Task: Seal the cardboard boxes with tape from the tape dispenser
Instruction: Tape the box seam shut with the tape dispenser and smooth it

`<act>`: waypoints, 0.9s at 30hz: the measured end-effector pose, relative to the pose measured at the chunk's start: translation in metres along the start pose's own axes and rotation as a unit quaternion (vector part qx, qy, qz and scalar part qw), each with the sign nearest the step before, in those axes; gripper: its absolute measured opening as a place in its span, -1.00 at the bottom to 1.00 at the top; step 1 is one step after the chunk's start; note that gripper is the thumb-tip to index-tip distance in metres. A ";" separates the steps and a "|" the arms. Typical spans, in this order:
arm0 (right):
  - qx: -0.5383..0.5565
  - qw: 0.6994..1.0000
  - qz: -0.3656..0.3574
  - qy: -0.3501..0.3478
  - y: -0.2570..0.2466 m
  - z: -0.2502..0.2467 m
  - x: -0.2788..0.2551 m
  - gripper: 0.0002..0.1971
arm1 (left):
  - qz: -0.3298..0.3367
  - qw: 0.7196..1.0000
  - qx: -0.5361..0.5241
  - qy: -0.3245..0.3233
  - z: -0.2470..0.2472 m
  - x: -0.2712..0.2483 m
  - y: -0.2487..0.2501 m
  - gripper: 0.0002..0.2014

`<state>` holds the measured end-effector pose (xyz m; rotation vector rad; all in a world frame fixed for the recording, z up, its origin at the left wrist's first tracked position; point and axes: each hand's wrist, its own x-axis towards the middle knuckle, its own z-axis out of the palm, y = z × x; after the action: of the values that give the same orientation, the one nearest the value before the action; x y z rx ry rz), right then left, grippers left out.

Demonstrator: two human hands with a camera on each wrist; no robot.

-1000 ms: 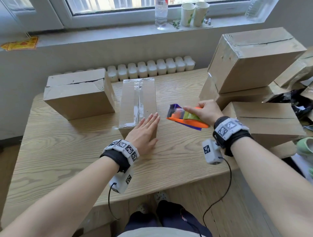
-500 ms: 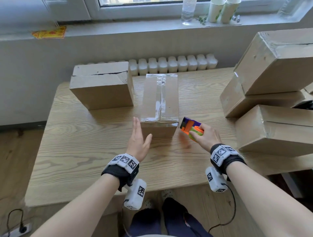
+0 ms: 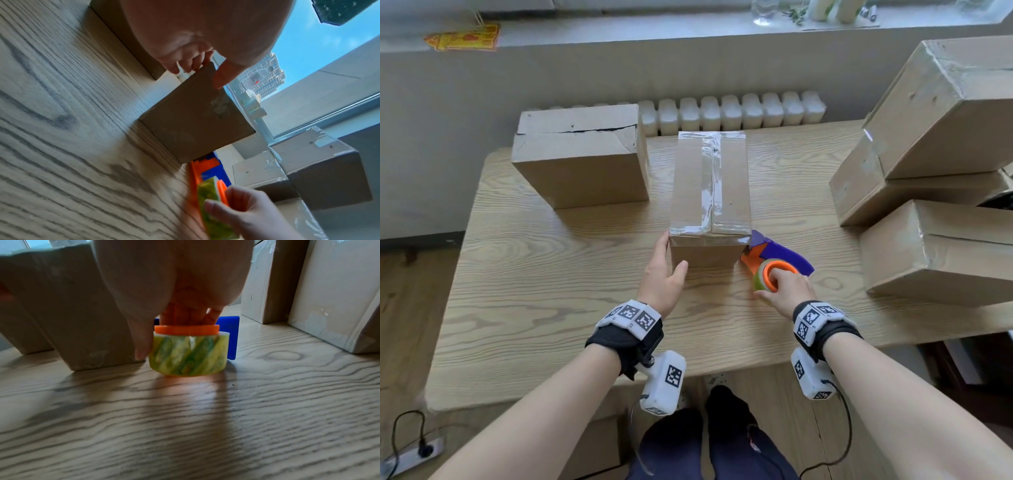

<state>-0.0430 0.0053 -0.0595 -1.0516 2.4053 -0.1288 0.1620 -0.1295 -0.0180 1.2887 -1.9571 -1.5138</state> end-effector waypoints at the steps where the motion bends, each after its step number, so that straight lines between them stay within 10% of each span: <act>1: -0.007 1.000 -0.002 -0.006 0.000 0.002 0.000 -0.61 | -0.002 1.000 -0.011 0.002 0.000 0.002 0.000 -0.38; 12: -0.017 0.999 0.005 -0.047 -0.003 0.006 -0.009 -0.74 | -0.016 0.998 -0.063 0.000 -0.001 0.005 0.006 -0.44; 22: 0.278 0.949 -0.058 0.135 -0.035 -0.046 -0.012 -0.62 | 0.009 0.998 -0.051 0.027 0.001 0.003 0.020 -0.49; 27: 0.242 0.948 -0.115 0.173 -0.044 -0.060 -0.006 -0.75 | 0.034 0.994 0.083 0.061 -0.010 0.012 0.026 -0.64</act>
<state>-0.0392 -0.0279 0.0076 -1.1294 2.3426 -1.0063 0.1519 -0.1447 0.0063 1.3331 -2.0602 -1.2317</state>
